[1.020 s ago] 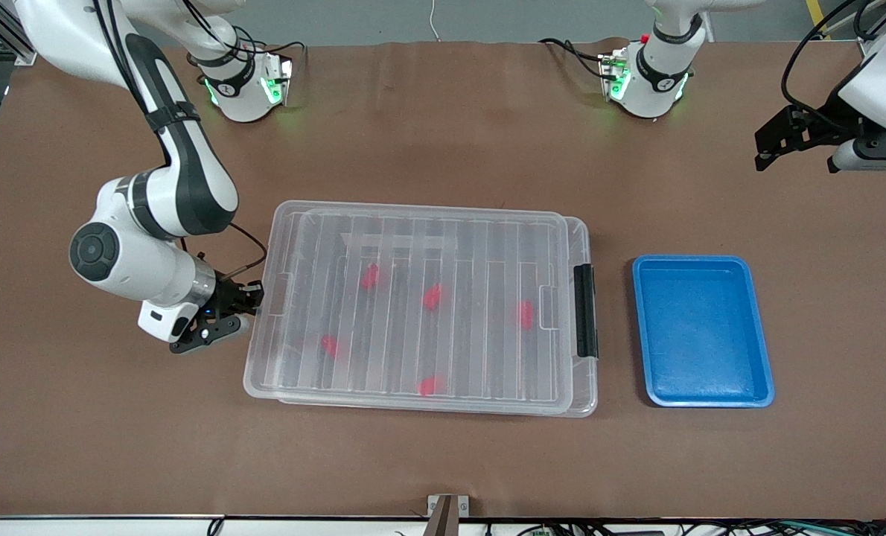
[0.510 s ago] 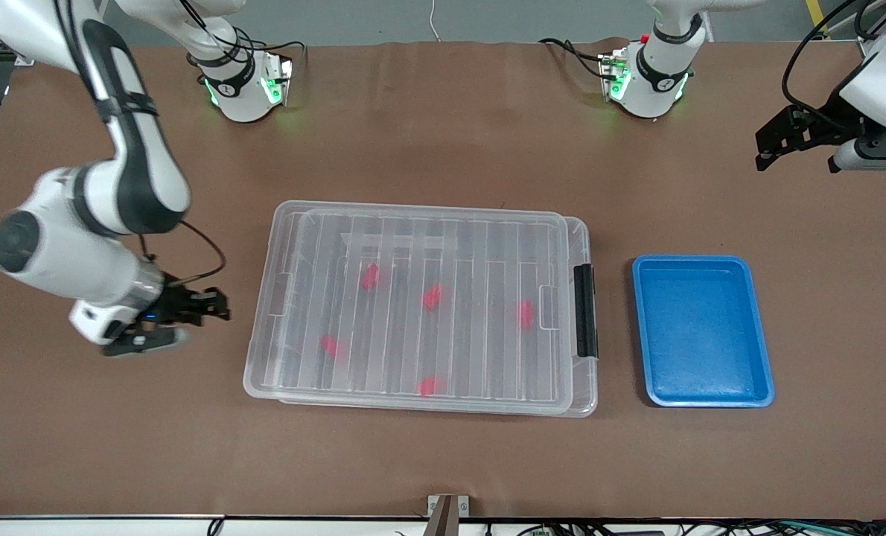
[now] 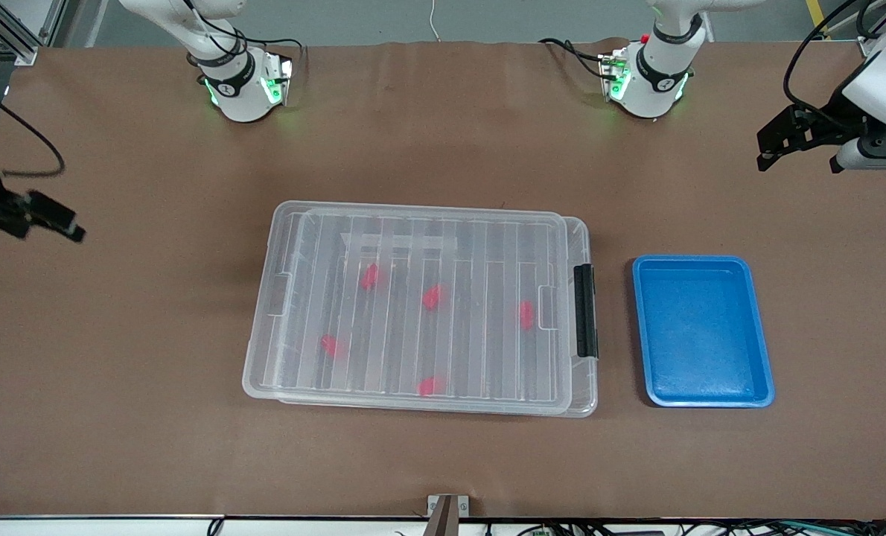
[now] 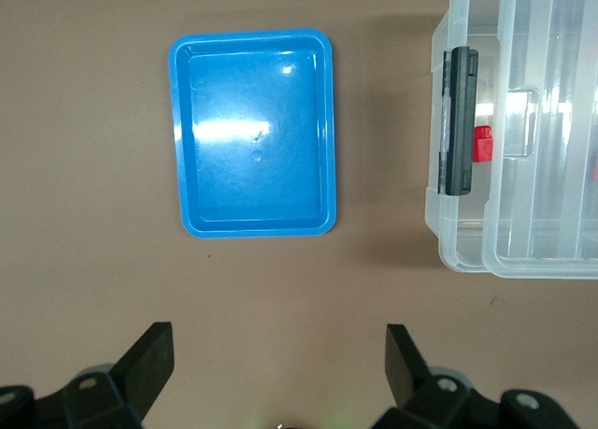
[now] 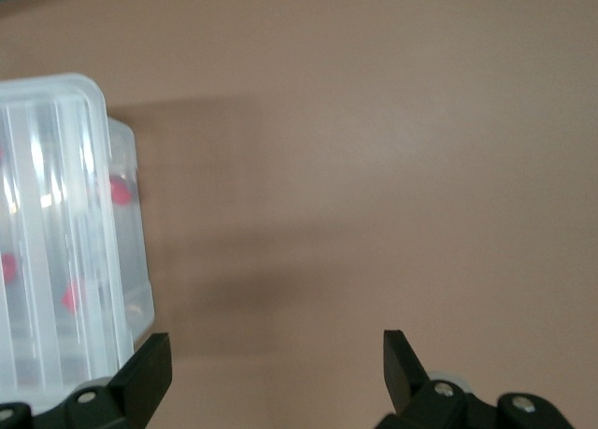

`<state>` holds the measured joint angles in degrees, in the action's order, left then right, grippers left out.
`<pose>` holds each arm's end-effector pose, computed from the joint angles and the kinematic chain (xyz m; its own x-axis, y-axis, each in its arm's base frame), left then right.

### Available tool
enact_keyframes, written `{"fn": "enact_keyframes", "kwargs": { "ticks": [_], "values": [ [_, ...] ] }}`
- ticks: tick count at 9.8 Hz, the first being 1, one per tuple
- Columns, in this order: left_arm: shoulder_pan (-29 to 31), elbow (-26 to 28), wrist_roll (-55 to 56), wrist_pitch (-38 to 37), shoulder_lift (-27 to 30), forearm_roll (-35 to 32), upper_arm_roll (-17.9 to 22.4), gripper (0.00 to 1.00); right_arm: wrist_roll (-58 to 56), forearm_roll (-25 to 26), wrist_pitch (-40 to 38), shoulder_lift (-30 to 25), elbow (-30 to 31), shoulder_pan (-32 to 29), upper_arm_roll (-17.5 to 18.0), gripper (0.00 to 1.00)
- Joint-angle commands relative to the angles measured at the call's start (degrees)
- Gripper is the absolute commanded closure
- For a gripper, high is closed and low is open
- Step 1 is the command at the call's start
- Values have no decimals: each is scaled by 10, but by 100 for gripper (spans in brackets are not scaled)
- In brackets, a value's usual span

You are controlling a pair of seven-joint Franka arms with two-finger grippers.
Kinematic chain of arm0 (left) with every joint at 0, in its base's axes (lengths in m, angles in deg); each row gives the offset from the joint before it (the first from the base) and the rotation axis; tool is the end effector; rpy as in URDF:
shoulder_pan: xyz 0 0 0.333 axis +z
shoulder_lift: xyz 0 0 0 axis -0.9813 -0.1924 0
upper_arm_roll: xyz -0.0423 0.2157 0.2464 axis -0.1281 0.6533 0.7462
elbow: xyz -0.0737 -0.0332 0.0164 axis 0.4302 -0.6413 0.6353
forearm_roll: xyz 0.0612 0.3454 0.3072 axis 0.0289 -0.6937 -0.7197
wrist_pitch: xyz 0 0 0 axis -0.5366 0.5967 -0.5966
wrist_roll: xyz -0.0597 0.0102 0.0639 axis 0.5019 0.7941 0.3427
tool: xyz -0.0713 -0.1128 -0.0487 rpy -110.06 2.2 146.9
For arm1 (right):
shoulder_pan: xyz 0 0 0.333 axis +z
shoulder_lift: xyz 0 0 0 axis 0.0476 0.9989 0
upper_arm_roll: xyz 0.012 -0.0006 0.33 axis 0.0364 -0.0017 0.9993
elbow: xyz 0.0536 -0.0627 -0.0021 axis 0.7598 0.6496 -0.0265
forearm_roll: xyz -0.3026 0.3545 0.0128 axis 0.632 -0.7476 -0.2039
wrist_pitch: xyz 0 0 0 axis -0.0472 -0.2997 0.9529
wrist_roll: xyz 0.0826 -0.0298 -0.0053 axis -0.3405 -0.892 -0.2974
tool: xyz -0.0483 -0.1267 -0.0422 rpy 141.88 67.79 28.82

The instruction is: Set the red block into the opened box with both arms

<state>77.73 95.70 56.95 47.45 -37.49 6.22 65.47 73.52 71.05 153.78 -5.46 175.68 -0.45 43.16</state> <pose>0.5918 -0.0874 0.6485 0.9972 -0.0736 0.0147 -0.0733 -0.9971 -0.0214 0.6147 -0.0642 0.5900 0.9888 -0.1455 0.0320 -0.1427 -0.9868 -0.0764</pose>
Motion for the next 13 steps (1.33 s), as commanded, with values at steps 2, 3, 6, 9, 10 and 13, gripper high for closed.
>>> {"fn": "enact_keyframes", "kwargs": {
  "ticks": [2, 3, 6, 9, 10, 13],
  "values": [
    [4, 0, -6, -10, -13, 8, -1, 0, 44, 22, -102, -2, -99, 4, -5, 0],
    [3, 1, -4, -10, -13, 9, -1, 0, 40, 25, -101, 20, -100, 0, -4, 0],
    [5, 0, -7, -10, -13, 9, -1, 0, 14, 28, -102, 21, -106, -2, -4, 0],
    [5, 1, -5, -10, -14, 9, -1, 0, 19, 28, -103, 21, -102, -5, -4, 0],
    [4, 1, -2, -10, -18, 9, -1, 0, 19, 28, -101, 21, -103, -8, -4, 0],
    [4, 1, 19, -10, -19, 9, -1, 0, 19, 28, -100, 21, -103, -13, -4, 0]
  ]
}}
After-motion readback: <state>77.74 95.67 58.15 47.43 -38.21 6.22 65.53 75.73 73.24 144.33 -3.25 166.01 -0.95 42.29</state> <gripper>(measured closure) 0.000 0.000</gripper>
